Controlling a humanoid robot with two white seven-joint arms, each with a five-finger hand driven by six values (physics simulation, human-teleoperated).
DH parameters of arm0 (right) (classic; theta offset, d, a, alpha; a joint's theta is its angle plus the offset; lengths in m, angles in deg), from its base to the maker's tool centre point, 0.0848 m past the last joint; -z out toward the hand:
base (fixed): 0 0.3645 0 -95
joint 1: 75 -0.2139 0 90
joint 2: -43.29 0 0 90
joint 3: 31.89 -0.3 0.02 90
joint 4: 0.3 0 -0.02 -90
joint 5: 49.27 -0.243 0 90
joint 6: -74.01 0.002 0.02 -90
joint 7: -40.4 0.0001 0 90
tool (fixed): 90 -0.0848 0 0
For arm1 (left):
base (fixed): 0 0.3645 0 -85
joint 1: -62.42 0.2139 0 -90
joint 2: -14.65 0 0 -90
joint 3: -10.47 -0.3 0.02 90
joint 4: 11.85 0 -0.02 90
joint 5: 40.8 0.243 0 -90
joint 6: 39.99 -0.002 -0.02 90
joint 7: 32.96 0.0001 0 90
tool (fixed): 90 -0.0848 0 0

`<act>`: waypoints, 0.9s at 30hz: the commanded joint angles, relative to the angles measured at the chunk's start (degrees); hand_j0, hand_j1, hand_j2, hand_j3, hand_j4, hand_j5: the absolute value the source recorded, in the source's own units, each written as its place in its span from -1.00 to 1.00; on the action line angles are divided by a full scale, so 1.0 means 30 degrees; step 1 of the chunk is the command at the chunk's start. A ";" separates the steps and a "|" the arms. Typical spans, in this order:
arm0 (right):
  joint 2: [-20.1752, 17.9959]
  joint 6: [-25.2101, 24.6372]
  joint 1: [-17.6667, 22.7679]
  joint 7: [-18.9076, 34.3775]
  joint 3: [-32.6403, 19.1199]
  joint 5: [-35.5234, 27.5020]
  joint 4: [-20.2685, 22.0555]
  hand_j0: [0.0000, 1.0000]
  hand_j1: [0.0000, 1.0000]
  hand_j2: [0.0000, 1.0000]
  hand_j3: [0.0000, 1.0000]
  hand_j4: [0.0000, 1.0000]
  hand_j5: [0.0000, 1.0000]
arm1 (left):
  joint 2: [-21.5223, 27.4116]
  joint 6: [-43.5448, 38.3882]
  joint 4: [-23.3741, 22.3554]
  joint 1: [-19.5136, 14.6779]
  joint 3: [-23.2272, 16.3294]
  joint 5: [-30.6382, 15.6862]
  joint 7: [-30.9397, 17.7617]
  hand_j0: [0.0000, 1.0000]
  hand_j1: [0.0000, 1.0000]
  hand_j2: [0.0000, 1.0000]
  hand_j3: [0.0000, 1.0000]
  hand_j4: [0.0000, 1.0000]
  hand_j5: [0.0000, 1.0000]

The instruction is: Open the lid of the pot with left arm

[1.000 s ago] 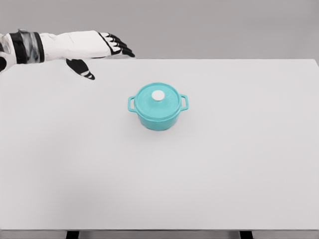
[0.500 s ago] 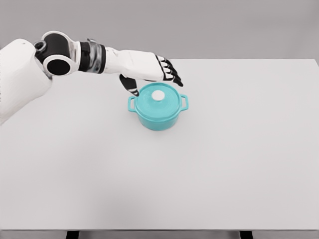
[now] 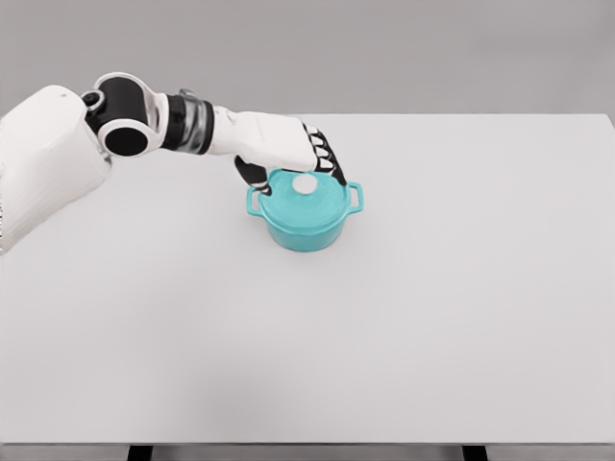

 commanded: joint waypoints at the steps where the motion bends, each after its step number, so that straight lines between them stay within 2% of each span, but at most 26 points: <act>1: -0.0003 0.0002 0.0000 0.0004 -0.0008 -0.0004 0.0002 1.00 1.00 1.00 1.00 1.00 1.00 | -0.0235 -0.0049 -0.0276 0.0000 0.0012 0.0219 0.0009 0.84 0.84 0.84 0.84 0.84 0.84; 11: -0.0003 0.0002 0.0000 0.0004 -0.0009 -0.0004 0.0002 1.00 1.00 1.00 1.00 1.00 1.00 | -0.0821 -0.0049 -0.0774 0.0498 0.0042 0.1186 0.0009 0.78 0.78 0.78 0.78 0.78 0.78; 20: -0.0003 0.0002 0.0000 0.0004 -0.0009 -0.0004 0.0002 1.00 1.00 1.00 1.00 1.00 1.00 | -0.0851 -0.0049 -0.0804 0.0469 0.0042 0.1479 0.0009 0.59 0.59 0.59 0.59 0.59 0.59; 27: -0.0003 0.0002 0.0000 0.0004 -0.0009 -0.0004 0.0002 1.00 1.00 1.00 1.00 1.00 1.00 | -0.1056 -0.0049 -0.0980 0.0556 0.0042 0.1772 0.0009 0.59 0.59 0.59 0.59 0.59 0.59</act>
